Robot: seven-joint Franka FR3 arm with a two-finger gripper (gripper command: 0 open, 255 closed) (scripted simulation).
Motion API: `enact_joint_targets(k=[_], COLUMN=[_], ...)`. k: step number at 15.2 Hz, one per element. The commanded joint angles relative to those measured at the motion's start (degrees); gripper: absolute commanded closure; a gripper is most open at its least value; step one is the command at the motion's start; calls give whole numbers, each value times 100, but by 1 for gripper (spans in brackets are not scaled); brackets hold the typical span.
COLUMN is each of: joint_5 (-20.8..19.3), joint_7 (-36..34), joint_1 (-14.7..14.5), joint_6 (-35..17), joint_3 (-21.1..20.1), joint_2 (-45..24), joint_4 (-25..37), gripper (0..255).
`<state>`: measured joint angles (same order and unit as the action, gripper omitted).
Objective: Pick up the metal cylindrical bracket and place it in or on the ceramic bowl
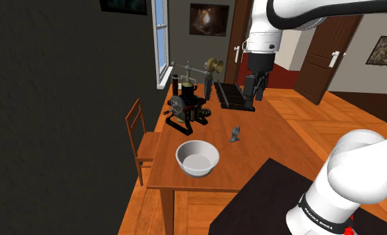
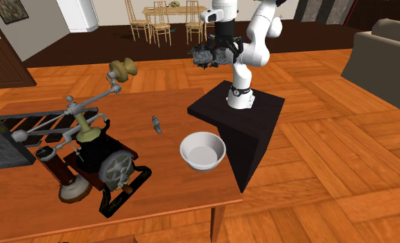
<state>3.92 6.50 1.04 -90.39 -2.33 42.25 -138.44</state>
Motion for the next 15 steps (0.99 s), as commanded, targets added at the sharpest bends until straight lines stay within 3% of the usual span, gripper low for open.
enact_joint_targets(k=[1, 8, 15], joint_5=[0, -434, -754], joint_7=[0, 713, 1392], joint_1=[0, 246, 476], joint_6=[0, -1249, -2569], joint_3=[0, 505, 1024], joint_2=[0, -560, -1565], joint_4=[0, -591, -779], gripper=[0, 0, 0])
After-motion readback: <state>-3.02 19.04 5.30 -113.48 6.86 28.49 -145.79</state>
